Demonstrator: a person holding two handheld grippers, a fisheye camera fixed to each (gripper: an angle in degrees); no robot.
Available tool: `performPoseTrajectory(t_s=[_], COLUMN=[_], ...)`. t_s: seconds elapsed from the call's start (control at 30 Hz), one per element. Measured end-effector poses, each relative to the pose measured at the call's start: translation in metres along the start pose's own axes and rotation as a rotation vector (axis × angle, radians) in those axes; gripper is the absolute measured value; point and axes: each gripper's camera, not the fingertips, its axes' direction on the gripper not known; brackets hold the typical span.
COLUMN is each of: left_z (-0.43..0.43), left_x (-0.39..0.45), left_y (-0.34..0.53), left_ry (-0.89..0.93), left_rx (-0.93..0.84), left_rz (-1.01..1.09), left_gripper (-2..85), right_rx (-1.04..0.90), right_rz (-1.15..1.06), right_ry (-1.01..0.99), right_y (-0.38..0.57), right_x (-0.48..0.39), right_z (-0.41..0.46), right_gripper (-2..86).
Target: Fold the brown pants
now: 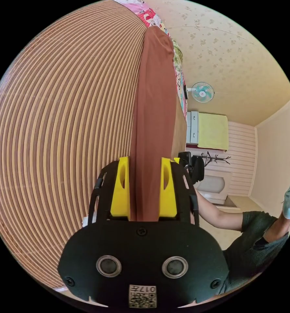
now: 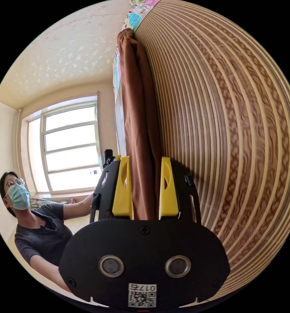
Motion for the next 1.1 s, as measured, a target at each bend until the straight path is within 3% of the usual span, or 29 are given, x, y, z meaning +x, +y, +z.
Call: performPoseTrajectory(t_s=[0.23,0.4,0.6,0.87,1.1], left_z=[0.002,-0.035,-0.089,-0.166,-0.230], left_x=[0.011,0.067,0.176,0.338,0.463], left_y=[-0.024,0.027,0.121,0.230,0.263], left_ry=[-0.051,0.129,0.150,0.155,0.201], left_rx=[-0.046,-0.006,-0.013,0.043,0.191], left_rz=[-0.068,0.122,0.349,0.624,0.904], left_gripper=[4.3,3.1,2.5,1.7,1.6], right_rx=[-0.097,-0.029,-0.019,-0.064,0.036], right_rz=[-0.064,-0.176,-0.334,-0.694,-0.947], right_ry=[0.004,-0.213,-0.400,-0.366,-0.225], right_y=[-0.018,0.043,0.145,0.245,0.256], right_x=[-0.027,-0.073,-0.160,-0.350,-0.472], right_z=[0.006,-0.029,-0.060,-0.106,-0.137], right_gripper=[4.9,2.7,1.6,0.9,0.6])
